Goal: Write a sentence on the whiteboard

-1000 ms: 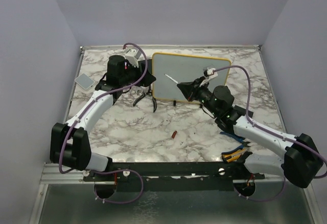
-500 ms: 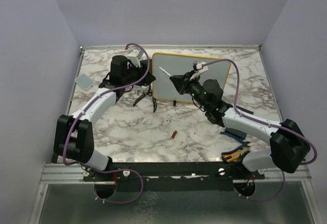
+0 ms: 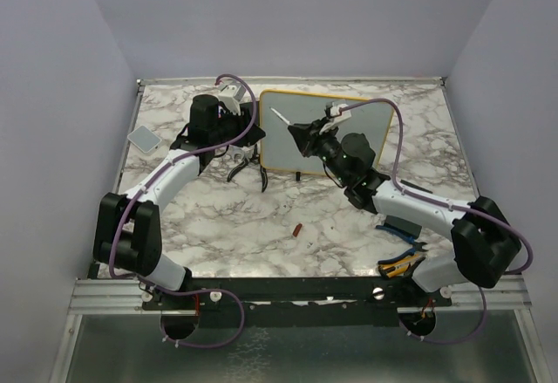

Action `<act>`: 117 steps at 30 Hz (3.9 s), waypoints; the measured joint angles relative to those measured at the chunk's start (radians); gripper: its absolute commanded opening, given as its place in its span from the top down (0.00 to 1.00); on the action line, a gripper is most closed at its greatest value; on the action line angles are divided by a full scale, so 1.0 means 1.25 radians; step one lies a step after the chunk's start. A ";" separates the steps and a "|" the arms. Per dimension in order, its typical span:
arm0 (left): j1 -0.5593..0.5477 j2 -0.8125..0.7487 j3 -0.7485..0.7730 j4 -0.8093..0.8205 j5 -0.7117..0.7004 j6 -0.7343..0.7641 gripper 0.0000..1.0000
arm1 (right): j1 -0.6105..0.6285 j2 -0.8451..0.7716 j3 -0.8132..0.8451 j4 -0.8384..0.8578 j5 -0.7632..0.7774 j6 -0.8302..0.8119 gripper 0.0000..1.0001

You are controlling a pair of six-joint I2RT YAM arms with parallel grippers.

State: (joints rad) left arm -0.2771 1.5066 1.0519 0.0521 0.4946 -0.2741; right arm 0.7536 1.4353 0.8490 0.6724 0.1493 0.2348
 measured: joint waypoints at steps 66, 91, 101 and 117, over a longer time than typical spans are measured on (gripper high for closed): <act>0.000 0.005 -0.001 0.006 0.011 -0.001 0.68 | 0.072 -0.014 -0.019 0.012 0.087 -0.057 1.00; 0.000 -0.003 -0.004 0.006 0.011 -0.001 0.68 | 0.073 0.007 -0.017 0.012 0.222 -0.070 1.00; 0.000 -0.007 -0.004 0.006 0.011 0.002 0.68 | 0.073 0.030 0.001 0.012 0.220 -0.077 1.00; 0.000 -0.009 -0.005 0.007 0.011 0.002 0.68 | 0.073 0.056 0.026 0.011 0.204 -0.077 1.00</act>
State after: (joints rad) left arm -0.2771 1.4960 1.0462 0.0605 0.5083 -0.2714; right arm 0.8452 1.5059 0.8818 0.6865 0.4046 0.1383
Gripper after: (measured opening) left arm 0.320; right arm 0.117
